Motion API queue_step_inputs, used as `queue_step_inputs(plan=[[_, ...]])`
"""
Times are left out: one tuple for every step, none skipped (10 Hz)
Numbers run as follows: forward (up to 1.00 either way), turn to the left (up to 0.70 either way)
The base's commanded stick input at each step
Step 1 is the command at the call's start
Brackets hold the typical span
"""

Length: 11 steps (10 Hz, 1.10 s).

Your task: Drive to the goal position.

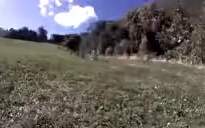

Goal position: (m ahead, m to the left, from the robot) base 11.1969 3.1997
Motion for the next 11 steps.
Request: queue_step_inputs(plan=[[0.50, 0.00], [0.50, 0.00], [0.50, 0.00], [0.50, 0.00], [0.50, 0.00], [0.50, 0.00], [0.50, 0.00], [0.50, 0.00], [0.50, 0.00], [0.50, 0.00], [0.50, 0.00]])
